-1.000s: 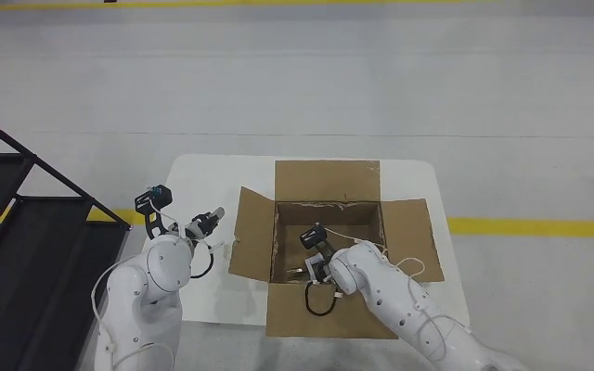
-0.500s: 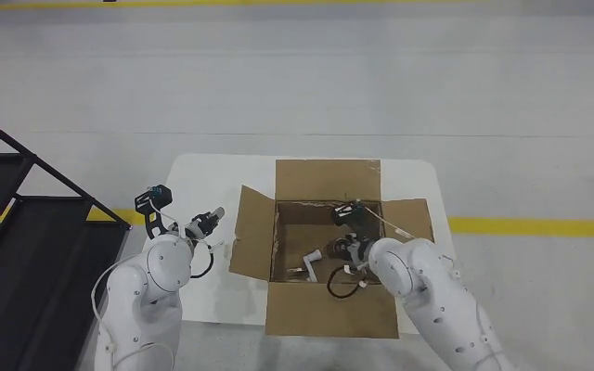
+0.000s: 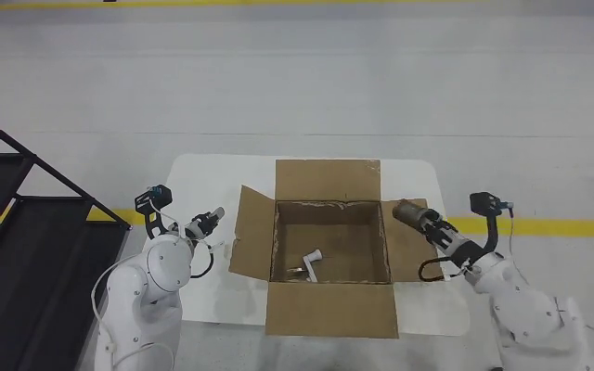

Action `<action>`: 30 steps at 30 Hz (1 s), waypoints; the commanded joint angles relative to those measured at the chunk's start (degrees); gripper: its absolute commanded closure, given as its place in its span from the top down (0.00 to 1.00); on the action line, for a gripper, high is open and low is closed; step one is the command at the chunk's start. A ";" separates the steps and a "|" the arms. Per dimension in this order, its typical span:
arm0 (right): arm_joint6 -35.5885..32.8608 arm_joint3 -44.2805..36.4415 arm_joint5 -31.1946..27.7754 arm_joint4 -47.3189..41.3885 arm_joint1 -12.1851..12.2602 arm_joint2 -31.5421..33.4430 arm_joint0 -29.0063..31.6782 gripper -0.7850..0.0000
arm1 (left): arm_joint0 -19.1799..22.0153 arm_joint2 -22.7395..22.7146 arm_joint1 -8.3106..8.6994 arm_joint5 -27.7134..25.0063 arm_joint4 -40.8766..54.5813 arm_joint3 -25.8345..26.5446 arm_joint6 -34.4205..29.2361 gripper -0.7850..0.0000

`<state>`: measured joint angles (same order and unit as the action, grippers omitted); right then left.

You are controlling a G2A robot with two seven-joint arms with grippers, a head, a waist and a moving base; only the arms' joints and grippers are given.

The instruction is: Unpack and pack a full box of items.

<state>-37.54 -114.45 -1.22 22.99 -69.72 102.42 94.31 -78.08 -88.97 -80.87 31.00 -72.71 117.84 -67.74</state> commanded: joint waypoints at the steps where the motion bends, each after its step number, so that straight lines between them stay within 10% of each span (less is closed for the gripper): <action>1: 1.47 1.61 -1.90 -5.74 0.02 4.01 1.94 0.00 | 0.00 0.00 0.00 0.00 0.00 0.00 0.00 1.00; 16: -13.66 -2.91 13.69 26.67 2.33 13.33 10.92 0.00 | 0.00 0.00 0.00 0.00 0.00 0.00 0.00 1.00; 30: -28.64 7.24 9.41 33.02 3.41 3.75 3.66 0.00 | 0.00 0.00 0.00 0.00 0.00 0.00 0.00 1.00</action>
<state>-65.43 -108.00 8.31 55.96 -66.36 106.55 98.67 -78.08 -88.97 -80.87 31.00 -72.71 117.84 -67.74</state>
